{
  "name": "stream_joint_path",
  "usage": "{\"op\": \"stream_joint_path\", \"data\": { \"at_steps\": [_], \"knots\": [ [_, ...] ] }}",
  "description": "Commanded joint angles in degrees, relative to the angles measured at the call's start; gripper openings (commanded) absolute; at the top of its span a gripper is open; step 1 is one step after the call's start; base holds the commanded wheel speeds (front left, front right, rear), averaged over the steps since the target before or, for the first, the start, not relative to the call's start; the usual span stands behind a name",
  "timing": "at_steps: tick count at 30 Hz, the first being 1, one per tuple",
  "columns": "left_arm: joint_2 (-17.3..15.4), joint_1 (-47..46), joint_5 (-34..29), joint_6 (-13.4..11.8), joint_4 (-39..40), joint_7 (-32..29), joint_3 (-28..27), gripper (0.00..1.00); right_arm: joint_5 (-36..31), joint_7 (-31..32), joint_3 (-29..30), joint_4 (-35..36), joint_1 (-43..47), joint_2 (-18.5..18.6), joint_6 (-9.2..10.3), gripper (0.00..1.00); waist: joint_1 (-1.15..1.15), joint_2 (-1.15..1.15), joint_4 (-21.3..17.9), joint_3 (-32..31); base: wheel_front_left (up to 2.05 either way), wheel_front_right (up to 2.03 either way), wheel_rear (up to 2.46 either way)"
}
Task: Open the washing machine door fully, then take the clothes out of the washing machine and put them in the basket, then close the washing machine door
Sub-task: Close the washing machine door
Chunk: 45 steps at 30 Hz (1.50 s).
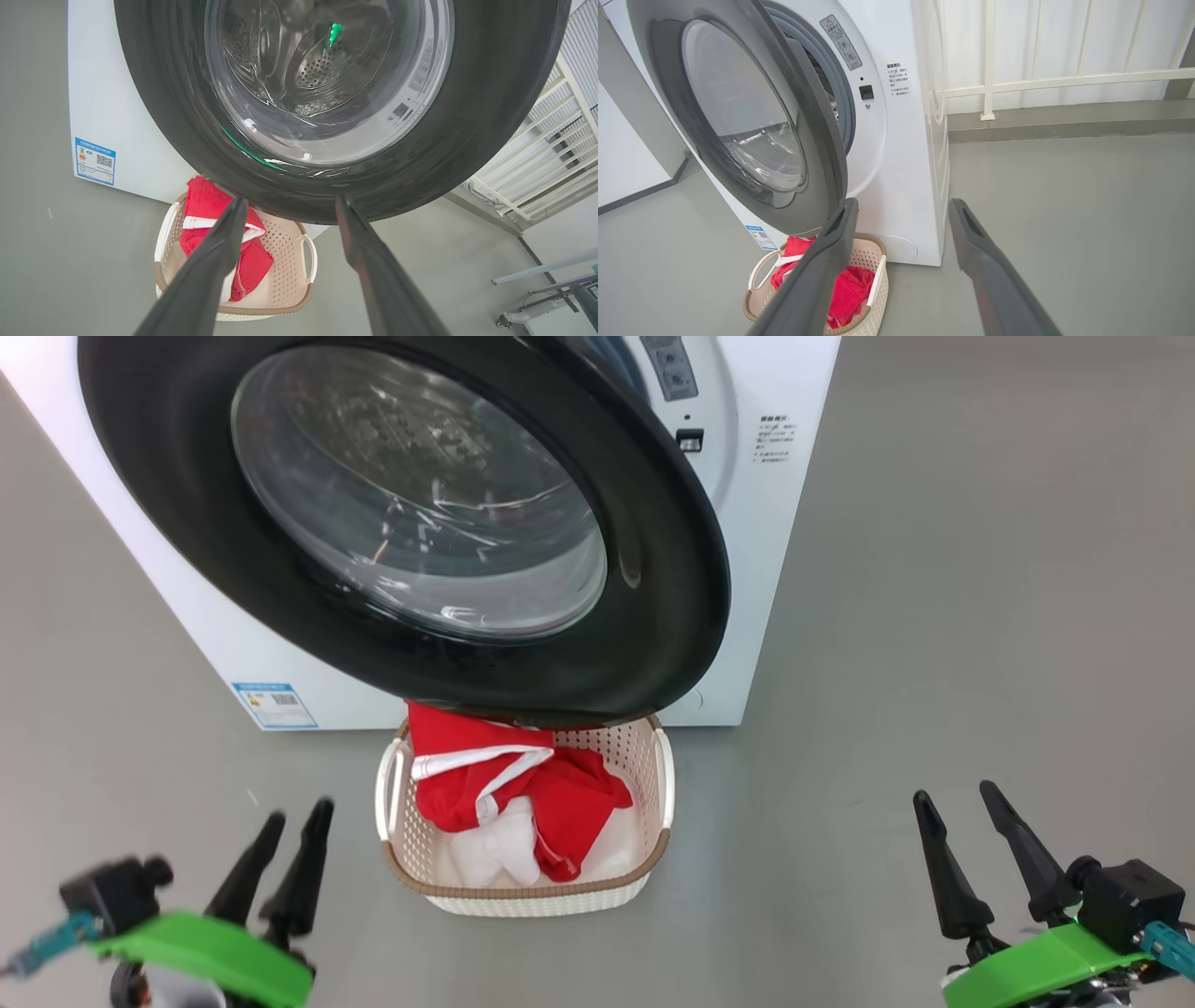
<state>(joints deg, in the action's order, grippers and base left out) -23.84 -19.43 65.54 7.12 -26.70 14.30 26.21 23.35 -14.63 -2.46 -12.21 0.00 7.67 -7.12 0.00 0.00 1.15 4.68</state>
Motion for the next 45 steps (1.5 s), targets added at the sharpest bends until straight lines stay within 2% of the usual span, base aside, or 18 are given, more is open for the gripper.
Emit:
{"op": "stream_joint_path", "data": {
  "at_steps": [1, 13, 26, 35, 45],
  "knots": [
    [-1.5, 1.2, -3.0, 0.4, 1.5, 0.7, -4.1, 1.00, 0.3, -0.4, -0.8, 1.2, 0.5, 1.3, -0.36, 1.00, 0.00, 0.00, -0.2, -0.6, 0.00, 0.00, 0.00],
    [3.8, 12.2, -17.7, 0.4, 6.0, 0.7, -17.3, 1.00, 0.8, -0.4, -0.1, 1.2, 3.2, 2.0, -0.36, 1.00, 0.00, 0.00, -0.3, -2.9, 0.00, 0.00, 0.00],
    [10.6, 20.1, -39.4, 0.4, 13.1, 0.7, -29.7, 1.00, 0.8, -0.4, 1.0, 1.8, 5.7, 2.0, -0.36, 1.00, 0.00, 0.00, -1.2, -4.4, 0.00, 0.00, 0.00],
    [13.7, 22.9, -48.6, 0.4, 16.2, 0.7, -33.3, 1.00, 0.8, -0.4, 1.7, 2.2, 6.6, 2.1, -0.36, 1.00, 0.00, 0.00, -1.4, -4.8, 0.00, 0.00, 0.00],
    [15.3, 23.9, -51.5, 0.4, 16.7, 0.7, -33.5, 1.00, 0.6, -0.4, 2.1, 2.4, 6.7, 1.7, -0.36, 1.00, 0.00, 0.00, -1.0, -4.3, 0.00, 0.00, 0.00]
  ]
}}
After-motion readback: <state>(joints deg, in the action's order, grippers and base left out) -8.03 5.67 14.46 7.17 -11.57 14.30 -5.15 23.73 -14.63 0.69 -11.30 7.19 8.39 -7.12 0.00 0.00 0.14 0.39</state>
